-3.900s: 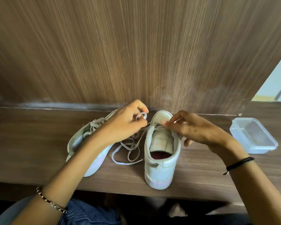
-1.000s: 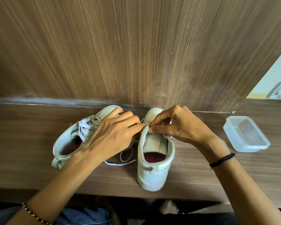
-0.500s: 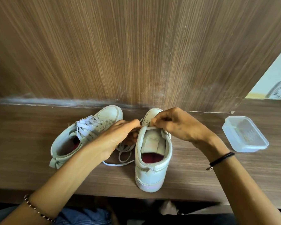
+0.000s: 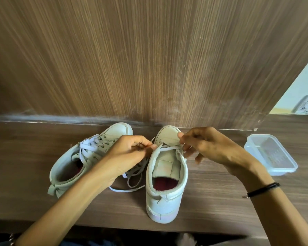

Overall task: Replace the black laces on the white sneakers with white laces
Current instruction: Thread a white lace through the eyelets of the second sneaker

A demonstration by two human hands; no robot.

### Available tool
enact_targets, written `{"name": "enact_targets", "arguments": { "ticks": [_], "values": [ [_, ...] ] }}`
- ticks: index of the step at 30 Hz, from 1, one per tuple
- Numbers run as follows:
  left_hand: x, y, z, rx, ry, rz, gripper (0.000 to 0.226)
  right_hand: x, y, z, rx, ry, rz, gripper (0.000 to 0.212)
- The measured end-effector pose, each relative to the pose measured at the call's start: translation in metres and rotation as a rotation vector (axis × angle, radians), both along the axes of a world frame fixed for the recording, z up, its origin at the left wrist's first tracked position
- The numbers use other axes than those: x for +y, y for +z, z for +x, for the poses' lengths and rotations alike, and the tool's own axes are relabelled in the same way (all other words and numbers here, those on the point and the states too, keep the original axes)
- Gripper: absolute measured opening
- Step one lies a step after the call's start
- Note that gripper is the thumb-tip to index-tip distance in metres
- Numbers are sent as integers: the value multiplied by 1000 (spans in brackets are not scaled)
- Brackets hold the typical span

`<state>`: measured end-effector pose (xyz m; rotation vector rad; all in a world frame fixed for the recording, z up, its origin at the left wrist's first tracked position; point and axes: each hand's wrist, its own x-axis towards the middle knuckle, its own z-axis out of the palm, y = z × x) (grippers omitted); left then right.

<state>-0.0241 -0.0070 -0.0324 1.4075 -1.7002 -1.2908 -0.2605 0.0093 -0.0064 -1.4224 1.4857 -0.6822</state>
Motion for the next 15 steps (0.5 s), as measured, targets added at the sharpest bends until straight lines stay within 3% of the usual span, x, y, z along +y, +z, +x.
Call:
{"name": "enact_targets", "arguments": {
  "ticks": [4, 8, 13, 15],
  "values": [
    [5, -12, -1, -176, 17, -209, 34, 6, 8, 5, -7, 117, 64, 45],
    [7, -10, 1, -323, 41, -393, 22, 4, 10, 1, -28, 155, 106, 43],
    [8, -1, 3, -304, 1, -310, 18, 4, 9, -1, -3, 177, 115, 37],
    [6, 3, 5, -214, -6, -205, 18, 5, 10, -1, -10, 158, 119, 28]
  ]
}}
